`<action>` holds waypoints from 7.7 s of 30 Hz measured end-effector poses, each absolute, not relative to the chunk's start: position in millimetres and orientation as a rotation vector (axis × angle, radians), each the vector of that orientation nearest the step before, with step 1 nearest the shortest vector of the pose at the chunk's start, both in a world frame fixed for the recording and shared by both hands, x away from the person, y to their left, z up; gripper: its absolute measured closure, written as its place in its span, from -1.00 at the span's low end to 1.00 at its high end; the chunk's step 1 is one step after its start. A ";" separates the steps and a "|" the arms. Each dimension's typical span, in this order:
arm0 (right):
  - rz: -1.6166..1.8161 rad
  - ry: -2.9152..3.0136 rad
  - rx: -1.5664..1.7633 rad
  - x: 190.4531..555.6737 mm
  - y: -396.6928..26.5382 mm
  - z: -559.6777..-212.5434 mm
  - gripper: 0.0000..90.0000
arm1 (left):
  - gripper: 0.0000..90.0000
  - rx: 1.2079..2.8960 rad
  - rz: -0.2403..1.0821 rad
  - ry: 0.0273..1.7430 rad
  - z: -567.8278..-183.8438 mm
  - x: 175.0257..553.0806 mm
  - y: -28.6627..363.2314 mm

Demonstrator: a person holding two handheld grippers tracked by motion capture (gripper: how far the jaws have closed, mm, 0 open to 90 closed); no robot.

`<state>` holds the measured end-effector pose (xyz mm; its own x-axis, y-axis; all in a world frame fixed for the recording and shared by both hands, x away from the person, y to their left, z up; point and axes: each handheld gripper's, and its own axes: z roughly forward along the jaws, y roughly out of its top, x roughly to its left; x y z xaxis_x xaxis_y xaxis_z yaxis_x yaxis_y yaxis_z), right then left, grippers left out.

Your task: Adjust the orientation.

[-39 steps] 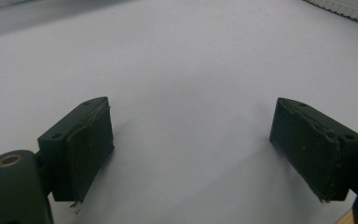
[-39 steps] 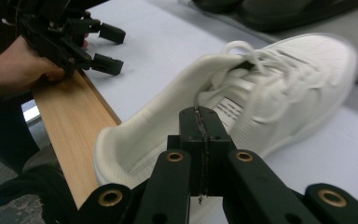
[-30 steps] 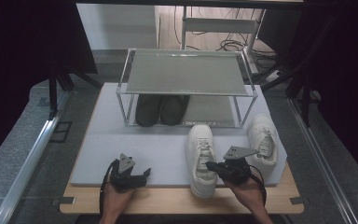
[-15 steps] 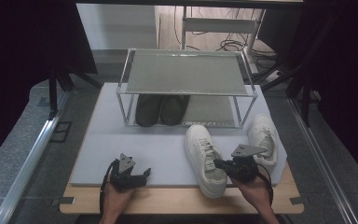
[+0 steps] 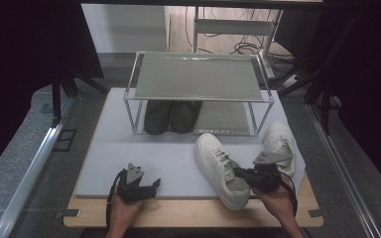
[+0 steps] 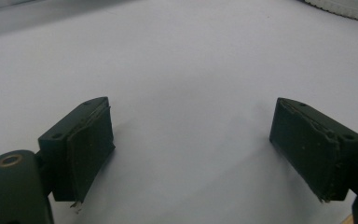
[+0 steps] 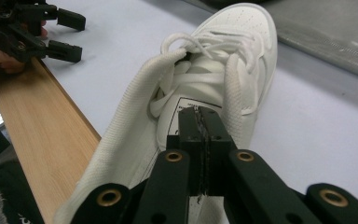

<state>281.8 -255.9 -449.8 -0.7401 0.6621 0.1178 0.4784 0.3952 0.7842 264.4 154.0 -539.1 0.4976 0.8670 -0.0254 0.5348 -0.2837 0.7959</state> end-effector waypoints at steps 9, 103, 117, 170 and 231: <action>1.229 2.401 1.045 282.6 -268.7 -429.0 0.75 | -0.71 1.962 0.541 1.155 -539.0 264.5 153.7; 2.046 2.491 1.483 366.2 -251.5 -332.1 0.79 | -0.70 1.960 0.541 1.154 -539.0 265.0 154.3; 2.094 2.370 1.476 390.3 -239.7 -299.7 0.79 | -0.70 1.958 0.541 1.154 -539.0 264.9 154.1; 2.020 1.992 1.709 497.3 -215.0 -307.7 0.26 | -0.70 1.964 0.544 1.152 -539.0 264.8 154.3; 1.620 2.278 1.107 415.0 -184.4 -337.3 1.00 | -0.70 1.947 0.549 1.161 -539.5 265.0 152.8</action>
